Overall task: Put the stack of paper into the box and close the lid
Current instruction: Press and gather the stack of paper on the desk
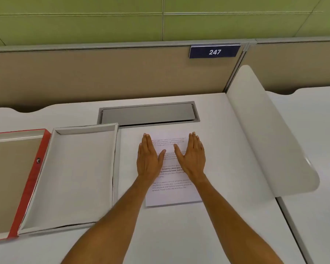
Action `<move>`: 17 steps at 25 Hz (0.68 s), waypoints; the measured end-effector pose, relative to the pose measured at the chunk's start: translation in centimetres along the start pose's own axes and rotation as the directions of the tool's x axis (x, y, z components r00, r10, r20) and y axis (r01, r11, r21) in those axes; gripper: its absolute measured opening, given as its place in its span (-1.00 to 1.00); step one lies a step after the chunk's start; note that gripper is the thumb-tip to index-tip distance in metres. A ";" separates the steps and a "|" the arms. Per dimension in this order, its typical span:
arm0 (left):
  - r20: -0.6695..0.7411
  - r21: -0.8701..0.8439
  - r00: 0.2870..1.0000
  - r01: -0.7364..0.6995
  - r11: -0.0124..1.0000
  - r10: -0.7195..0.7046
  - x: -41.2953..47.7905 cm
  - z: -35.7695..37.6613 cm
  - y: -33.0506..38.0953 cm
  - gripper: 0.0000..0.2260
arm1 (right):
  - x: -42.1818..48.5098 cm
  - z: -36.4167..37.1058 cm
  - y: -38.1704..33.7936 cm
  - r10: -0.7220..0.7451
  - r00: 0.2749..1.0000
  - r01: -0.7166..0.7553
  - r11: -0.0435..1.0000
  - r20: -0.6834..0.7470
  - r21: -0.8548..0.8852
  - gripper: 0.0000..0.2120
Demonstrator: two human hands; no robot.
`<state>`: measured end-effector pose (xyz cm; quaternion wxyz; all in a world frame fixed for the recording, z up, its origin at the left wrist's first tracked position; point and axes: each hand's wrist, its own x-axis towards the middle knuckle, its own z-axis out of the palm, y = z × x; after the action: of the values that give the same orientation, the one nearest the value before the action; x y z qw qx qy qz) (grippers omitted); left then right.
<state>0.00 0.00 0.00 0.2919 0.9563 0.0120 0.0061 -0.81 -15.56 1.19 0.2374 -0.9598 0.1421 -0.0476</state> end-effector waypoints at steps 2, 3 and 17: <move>-0.005 -0.009 0.999 0.042 0.999 -0.042 -0.3 0.3 -0.2 -0.21 | -0.6 0.3 0.4 0.044 0.999 -0.044 0.999 0.019 0.004 -0.19; 0.003 -0.014 0.998 0.070 0.997 -0.070 -0.6 0.5 -0.4 -0.20 | -1.1 0.6 0.7 0.064 0.997 -0.064 0.998 0.030 -0.002 -0.19; 0.038 -0.130 0.933 0.359 0.924 -0.357 -2.2 0.9 0.3 -0.13 | -3.0 1.2 0.3 0.334 0.940 -0.339 0.907 0.063 0.251 -0.08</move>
<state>-2.16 -0.83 -0.58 0.3523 0.9161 0.1840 -0.0532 -3.57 -14.40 -0.06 0.3661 -0.8822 0.2957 -0.0150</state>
